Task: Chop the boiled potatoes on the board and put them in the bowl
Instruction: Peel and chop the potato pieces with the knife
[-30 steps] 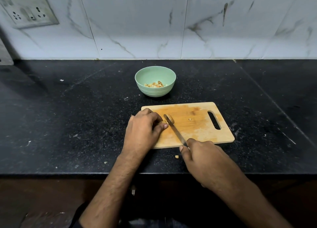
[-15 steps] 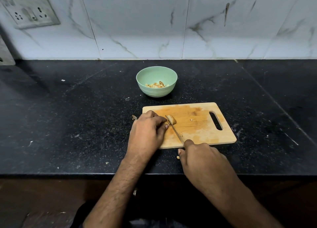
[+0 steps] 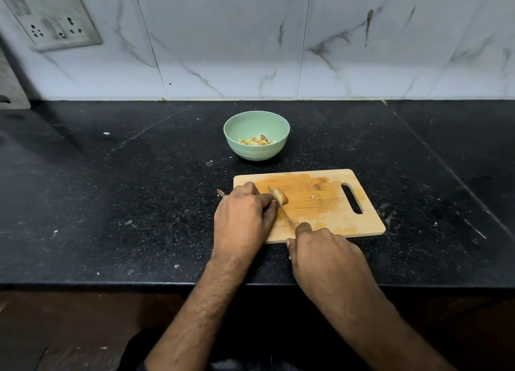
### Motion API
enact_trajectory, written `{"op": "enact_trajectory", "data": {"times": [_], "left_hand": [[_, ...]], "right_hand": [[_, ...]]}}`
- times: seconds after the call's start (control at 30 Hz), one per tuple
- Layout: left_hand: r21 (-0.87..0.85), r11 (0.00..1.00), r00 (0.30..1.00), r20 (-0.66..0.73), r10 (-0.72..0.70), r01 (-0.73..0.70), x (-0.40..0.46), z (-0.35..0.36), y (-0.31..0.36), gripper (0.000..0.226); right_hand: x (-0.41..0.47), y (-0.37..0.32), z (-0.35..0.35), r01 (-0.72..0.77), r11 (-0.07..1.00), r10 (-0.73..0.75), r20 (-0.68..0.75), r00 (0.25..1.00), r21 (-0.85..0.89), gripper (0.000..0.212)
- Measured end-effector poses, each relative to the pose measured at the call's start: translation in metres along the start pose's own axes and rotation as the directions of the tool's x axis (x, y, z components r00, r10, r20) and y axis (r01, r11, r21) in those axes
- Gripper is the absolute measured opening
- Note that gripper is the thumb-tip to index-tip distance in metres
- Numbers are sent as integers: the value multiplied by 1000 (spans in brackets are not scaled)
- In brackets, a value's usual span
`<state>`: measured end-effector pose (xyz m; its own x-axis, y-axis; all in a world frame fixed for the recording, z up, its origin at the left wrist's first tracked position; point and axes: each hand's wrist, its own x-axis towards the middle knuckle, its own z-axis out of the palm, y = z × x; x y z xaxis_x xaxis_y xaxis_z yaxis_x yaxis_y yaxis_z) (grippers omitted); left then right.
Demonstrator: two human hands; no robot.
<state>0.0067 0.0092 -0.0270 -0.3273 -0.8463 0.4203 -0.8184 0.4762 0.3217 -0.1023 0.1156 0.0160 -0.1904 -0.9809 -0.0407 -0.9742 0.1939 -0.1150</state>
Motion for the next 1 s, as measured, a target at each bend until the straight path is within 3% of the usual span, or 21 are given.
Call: {"op": "enact_trajectory", "data": {"times": [0.17,0.23,0.5,0.7,1.0], "left_hand": [[-313,948,998,33,-55,62,0,0,-16,29],[-353,932,996,57,-69,85,0,-1,-19,30],[-320,941,993,37,-108,114,1,-2,-12,12],[-204,974,995,30,-98,102,0,-3,-4,10],[-219,972,996,63,-71,83,5,-4,-4,9]], "right_hand": [[-4,5,-7,-16,1000,16,-1,1000,19,31],[-5,7,-10,-31,998,31,13,999,50,33],[-12,3,-11,0,993,-3,29,1000,118,36],[-20,1,-12,8,991,-9,6,1000,135,35],[-19,-2,-9,25,991,-30,33,999,133,32]]}}
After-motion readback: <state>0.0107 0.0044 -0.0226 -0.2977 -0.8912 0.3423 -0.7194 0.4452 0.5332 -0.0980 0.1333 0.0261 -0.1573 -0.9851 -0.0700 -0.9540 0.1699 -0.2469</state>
